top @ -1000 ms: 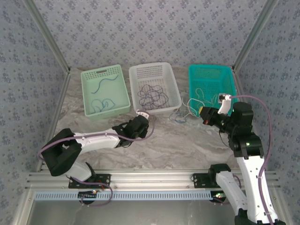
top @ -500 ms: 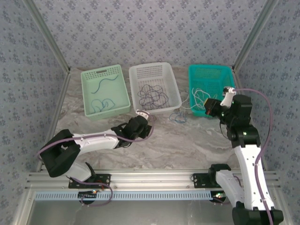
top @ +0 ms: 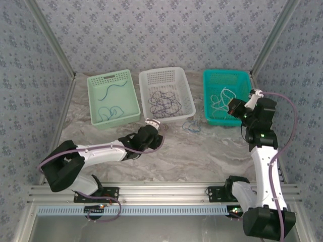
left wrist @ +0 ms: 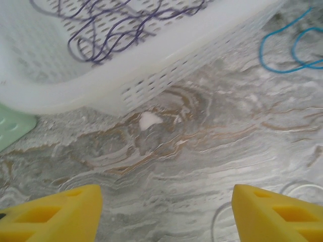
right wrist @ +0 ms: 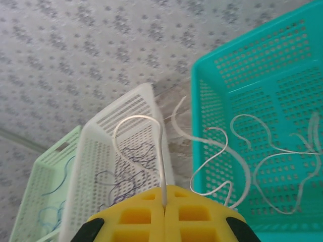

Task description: Untangle the cables

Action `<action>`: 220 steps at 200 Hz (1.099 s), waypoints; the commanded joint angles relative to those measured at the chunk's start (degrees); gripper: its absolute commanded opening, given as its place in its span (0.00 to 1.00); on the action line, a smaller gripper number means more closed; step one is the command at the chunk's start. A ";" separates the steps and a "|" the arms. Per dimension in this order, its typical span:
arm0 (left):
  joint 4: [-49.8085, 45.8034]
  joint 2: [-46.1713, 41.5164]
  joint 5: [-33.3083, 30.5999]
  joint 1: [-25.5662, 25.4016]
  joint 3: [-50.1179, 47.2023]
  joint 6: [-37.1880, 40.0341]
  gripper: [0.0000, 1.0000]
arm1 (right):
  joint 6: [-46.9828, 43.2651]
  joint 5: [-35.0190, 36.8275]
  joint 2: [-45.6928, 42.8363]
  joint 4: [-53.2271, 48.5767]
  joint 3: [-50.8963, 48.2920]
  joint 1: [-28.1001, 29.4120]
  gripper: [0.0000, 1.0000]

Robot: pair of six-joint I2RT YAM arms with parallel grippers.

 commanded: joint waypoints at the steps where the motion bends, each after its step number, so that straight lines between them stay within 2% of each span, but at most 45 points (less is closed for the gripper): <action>1: 10.90 -3.51 6.07 -0.41 0.52 2.93 0.74 | -0.83 -7.27 -1.76 0.32 0.92 1.28 0.00; 21: 17.67 -4.03 10.16 -0.35 3.45 5.19 0.78 | -0.20 -8.81 -3.31 -0.23 0.52 3.61 0.00; 40: 19.15 -2.92 11.78 0.00 8.66 5.59 0.81 | 0.47 -8.68 -4.59 -0.95 0.32 6.58 0.00; 64: 20.97 -0.30 18.56 1.29 14.29 4.00 0.82 | 1.25 -7.26 -5.41 -0.79 0.17 10.77 0.00; 110: 27.16 4.10 24.86 2.04 19.49 1.72 0.82 | 0.70 -4.78 -4.93 -1.92 1.21 17.54 0.00; 145: 28.21 6.62 30.02 2.04 21.73 0.09 0.79 | 0.51 -3.32 -4.63 -1.70 1.49 19.37 0.00; 187: 32.10 7.62 32.30 2.05 20.97 -1.81 0.78 | 0.60 -2.54 -3.70 -1.60 1.53 19.97 0.00; 220: 33.31 7.10 31.75 2.05 19.68 -2.61 0.78 | 0.46 -1.96 -3.24 -1.80 1.67 20.01 0.00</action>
